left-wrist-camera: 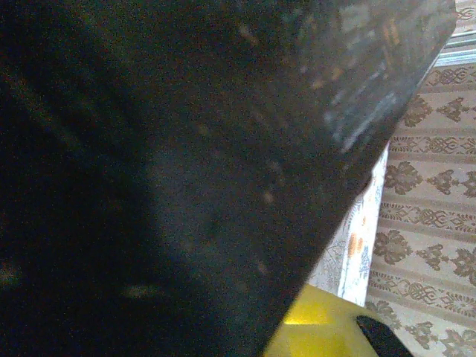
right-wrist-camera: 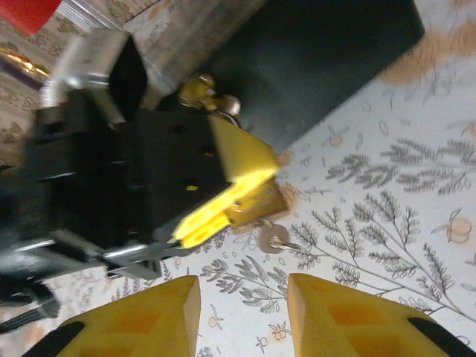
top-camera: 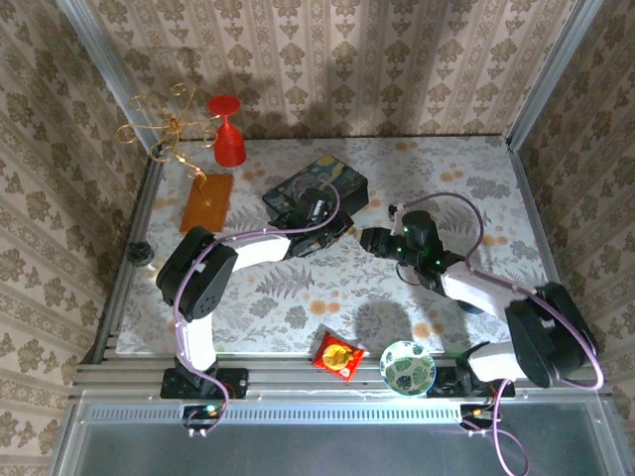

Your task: Unlock the padlock with the key

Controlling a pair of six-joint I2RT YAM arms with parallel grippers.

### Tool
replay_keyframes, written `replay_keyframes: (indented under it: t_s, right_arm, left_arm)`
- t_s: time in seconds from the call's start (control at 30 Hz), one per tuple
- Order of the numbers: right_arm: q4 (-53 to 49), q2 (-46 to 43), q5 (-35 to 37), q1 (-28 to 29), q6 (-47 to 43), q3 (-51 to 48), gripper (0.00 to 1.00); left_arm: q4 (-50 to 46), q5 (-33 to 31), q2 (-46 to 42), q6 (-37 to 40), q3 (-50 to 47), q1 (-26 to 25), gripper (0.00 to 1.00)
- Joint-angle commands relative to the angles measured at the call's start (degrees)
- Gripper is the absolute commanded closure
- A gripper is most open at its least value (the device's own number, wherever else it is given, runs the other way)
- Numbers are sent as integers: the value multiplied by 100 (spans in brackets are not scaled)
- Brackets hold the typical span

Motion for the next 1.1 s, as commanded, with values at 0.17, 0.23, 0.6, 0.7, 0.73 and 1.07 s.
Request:
replay_keyframes:
  t_s: [0.17, 0.23, 0.6, 0.7, 0.73, 1.07]
  right_arm:
    - [-1383, -373, 2770, 991, -2408, 279, 61]
    - [-1261, -295, 3035, 1127, -2753, 249, 58]
    - [-1283, 320, 1881, 912, -2475, 584, 64]
    - [-1144, 248, 697, 332, -1430, 493, 65]
    - [-1017, 214, 320, 127, -1077, 409, 66]
    - [1687, 838, -2109, -688, 2109, -313, 71]
  left_arm:
    - [-161, 190, -337, -118, 286, 75, 98]
    - [-183, 192, -328, -112, 290, 71, 98]
    - [-94, 258, -311, -123, 284, 72, 99]
    - [56, 295, -311, -104, 249, 76, 100]
    - [141, 318, -302, -103, 231, 73, 100]
    - [1089, 559, -205, -134, -4, 87, 100]
